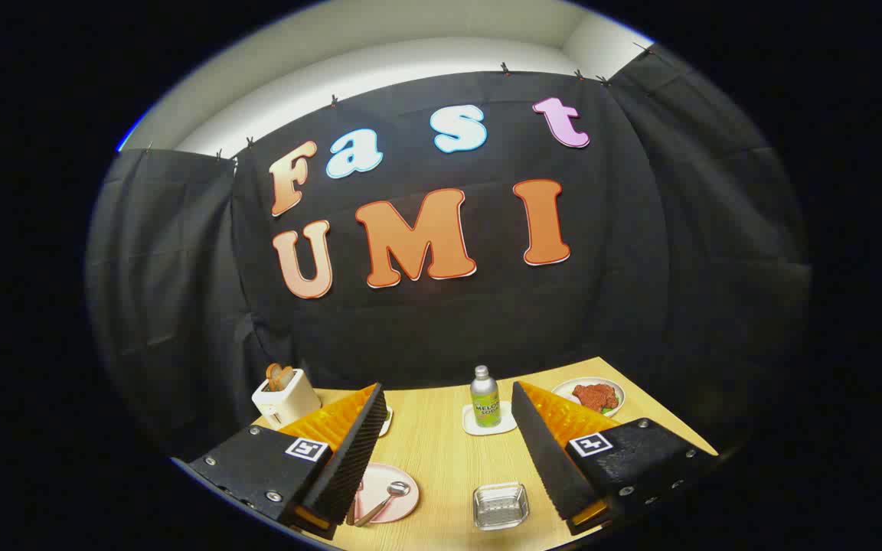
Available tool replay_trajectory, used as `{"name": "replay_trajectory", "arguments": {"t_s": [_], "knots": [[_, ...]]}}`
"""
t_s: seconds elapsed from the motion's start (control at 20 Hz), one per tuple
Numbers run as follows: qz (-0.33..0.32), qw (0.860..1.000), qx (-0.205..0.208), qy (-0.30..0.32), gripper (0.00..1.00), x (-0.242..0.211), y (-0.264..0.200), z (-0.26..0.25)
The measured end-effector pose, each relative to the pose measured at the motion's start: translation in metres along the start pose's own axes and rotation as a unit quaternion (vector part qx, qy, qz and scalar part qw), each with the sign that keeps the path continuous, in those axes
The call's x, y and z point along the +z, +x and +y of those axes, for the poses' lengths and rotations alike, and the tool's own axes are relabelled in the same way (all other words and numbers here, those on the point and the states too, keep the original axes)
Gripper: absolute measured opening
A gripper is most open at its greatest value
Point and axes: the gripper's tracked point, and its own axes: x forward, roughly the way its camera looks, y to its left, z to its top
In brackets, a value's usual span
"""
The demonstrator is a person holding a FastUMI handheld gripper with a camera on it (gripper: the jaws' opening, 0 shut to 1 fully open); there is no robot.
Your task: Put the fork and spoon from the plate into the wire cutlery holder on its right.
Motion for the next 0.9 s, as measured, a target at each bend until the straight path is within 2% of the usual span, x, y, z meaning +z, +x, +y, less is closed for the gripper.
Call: {"name": "replay_trajectory", "arguments": {"t_s": [0.2, 0.4, 0.6, 0.9], "knots": [[0.014, 1.0, -0.018, 0.015, 0.98, -0.014, -0.011, 0.026], [0.003, 0.999, -0.044, -0.004, 0.98, -0.012, -0.022, 0.042], [0.004, 0.998, -0.056, -0.034, 0.99, -0.009, -0.027, 0.053], [0.004, 0.998, -0.061, -0.032, 0.98, -0.006, -0.033, 0.059]]}}
